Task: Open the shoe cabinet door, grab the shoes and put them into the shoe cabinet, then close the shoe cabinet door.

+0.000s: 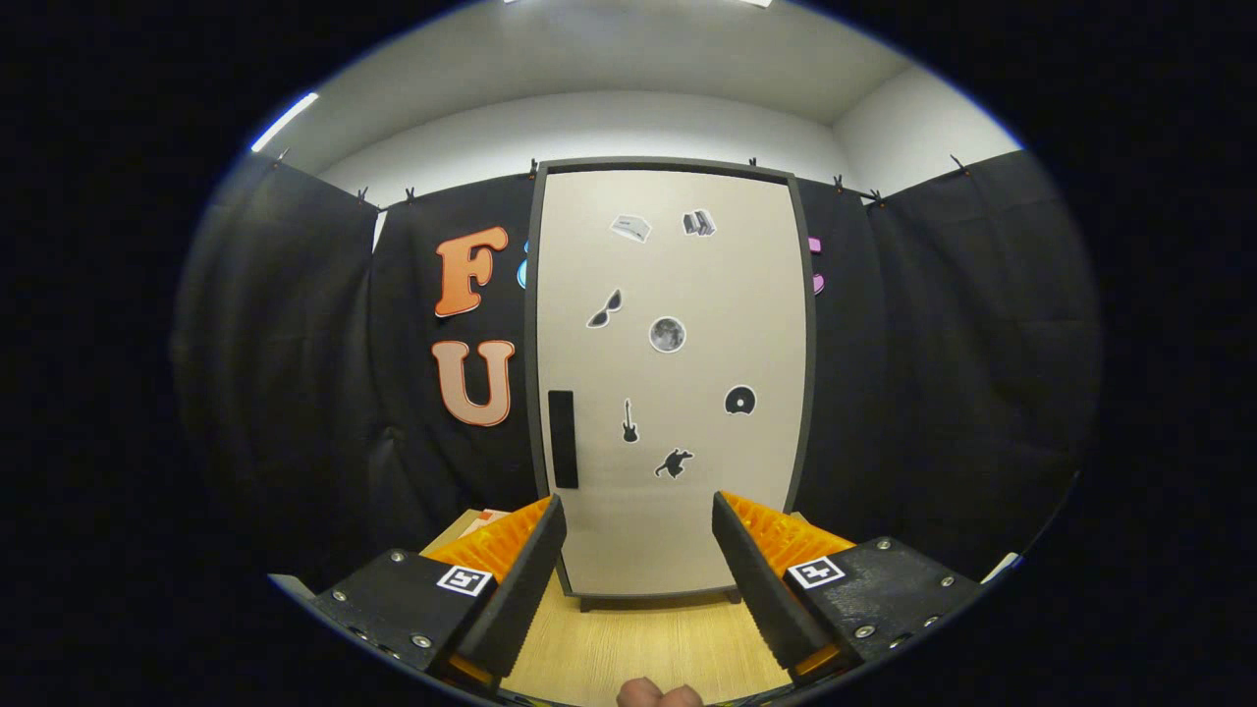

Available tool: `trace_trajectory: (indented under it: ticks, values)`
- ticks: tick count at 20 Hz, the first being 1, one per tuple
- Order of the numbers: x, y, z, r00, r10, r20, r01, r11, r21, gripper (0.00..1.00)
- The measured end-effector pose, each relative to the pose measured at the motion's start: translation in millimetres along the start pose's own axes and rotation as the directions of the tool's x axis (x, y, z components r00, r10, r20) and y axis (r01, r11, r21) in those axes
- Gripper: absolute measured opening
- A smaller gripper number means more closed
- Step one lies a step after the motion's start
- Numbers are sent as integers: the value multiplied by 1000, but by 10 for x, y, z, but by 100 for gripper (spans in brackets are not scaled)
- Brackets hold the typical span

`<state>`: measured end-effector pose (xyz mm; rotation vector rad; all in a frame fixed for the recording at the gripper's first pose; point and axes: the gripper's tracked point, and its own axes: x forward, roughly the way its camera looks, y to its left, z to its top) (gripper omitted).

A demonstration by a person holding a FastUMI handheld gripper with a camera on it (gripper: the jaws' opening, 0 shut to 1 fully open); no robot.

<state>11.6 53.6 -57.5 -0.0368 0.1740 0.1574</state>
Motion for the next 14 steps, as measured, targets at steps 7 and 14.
trace_trajectory:
  ticks: [7, 14]
  values:
    - [-345, -584, -52, 1000, 27, 2, -27, 998, 50, 94]
    - [-410, -751, -63, 1000, 23, 17, -24, 999, 43, 94]
